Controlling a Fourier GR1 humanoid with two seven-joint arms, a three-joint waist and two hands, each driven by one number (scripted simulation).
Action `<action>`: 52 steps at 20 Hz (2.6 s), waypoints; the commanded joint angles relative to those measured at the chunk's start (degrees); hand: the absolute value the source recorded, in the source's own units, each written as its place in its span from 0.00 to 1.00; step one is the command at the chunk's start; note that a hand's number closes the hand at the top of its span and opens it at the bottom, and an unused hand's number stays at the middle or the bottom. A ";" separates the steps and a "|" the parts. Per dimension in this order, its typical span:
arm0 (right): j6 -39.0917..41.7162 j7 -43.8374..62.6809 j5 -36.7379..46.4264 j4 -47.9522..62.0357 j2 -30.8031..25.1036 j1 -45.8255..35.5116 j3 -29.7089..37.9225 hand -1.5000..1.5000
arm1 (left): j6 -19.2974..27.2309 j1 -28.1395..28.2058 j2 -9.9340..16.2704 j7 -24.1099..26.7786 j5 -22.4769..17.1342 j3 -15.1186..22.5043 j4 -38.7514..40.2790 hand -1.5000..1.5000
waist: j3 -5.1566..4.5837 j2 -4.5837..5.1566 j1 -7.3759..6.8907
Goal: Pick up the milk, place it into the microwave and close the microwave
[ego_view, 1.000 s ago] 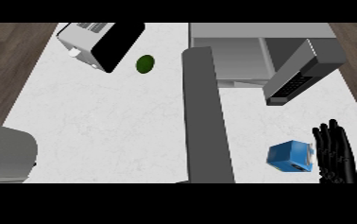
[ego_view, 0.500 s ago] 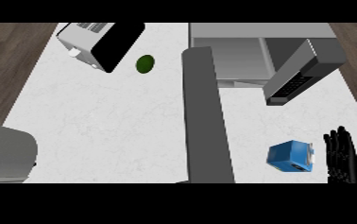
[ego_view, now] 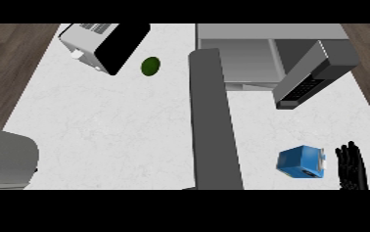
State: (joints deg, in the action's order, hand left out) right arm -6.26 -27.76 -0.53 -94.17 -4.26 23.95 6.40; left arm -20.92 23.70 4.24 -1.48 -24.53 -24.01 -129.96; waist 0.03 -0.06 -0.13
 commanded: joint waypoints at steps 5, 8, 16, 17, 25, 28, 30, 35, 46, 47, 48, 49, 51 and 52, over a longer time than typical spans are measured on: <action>5.33 -11.78 -2.19 17.73 -3.52 -5.76 6.11 0.00 | -2.79 2.10 -1.19 -2.14 -3.35 -2.23 -2.40 0.00 | 0.00 0.00 -0.19; 2.42 -12.99 0.90 21.82 -1.53 -8.60 4.86 0.00 | -3.14 2.64 -4.14 -0.51 0.29 0.41 -3.43 0.00 | -0.01 0.01 -0.21; -0.02 -15.78 1.87 32.41 -2.88 -17.52 7.22 0.00 | -6.85 -1.66 -2.87 0.05 0.05 -4.34 3.13 0.00 | -0.03 0.04 -0.14; 0.34 -21.84 2.20 37.00 -1.48 -16.31 7.06 0.00 | -4.04 -0.67 -3.84 -4.06 -0.69 -3.24 -3.05 0.00 | 0.00 0.04 -0.17; 3.24 -26.51 3.25 48.46 -5.73 -25.91 7.68 1.00 | -7.42 0.66 -4.16 0.60 -0.43 -4.18 1.17 0.00 | 0.00 0.07 -0.41; -1.32 -30.11 5.51 45.96 -4.18 -24.74 6.53 1.00 | -4.14 -1.92 -1.54 -4.60 -2.48 -5.10 -0.97 0.00 | -0.01 0.06 -0.09; -2.28 -31.95 4.89 48.32 -3.07 -26.15 7.22 1.00 | -3.50 -0.79 -4.16 -6.45 -2.08 -3.40 -4.81 0.00 | 0.00 0.05 -0.16; 2.55 -34.02 5.17 62.33 -6.49 -40.22 8.39 1.00 | -5.55 -0.73 -1.65 -5.02 -4.82 -6.08 -1.64 0.00 | 0.19 0.44 -1.68; 13.20 -35.01 5.83 62.89 -4.48 -44.30 3.60 1.00 | -9.42 0.68 -2.62 -2.08 -5.26 -7.91 1.41 0.00 | -0.02 0.02 -0.31; 17.39 -32.34 5.46 58.47 -6.47 -42.26 2.34 1.00 | -9.44 1.24 -1.09 -2.40 -7.91 -10.04 1.72 0.00 | -0.08 -0.23 0.13; 17.05 -32.18 4.56 60.16 -5.51 -45.04 3.14 1.00 | -8.23 0.16 -4.15 -2.82 -3.76 -6.29 0.52 0.00 | -0.02 0.00 -0.10; 16.54 -28.49 4.99 57.23 -5.46 -45.20 1.93 1.00 | -6.07 -3.54 -1.21 -3.83 -5.33 -8.33 1.71 0.00 | -0.05 -0.05 0.20; 11.96 -27.86 5.56 51.62 -3.15 -42.70 0.66 1.00 | -8.37 1.29 -2.48 -4.81 -7.42 -9.57 -0.74 0.00 | -0.05 -0.12 -0.01; 9.05 -24.51 5.99 47.63 -0.98 -41.17 -0.54 1.00 | -7.83 1.19 -1.76 -5.53 -10.31 -11.00 -0.86 0.00 | -0.07 -0.18 0.09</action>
State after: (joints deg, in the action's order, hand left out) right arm 4.96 -56.03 5.12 -38.69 -7.89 -19.13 8.13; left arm -29.19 24.19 2.00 -5.01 -31.34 -33.11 -129.70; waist -0.01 -0.13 -0.26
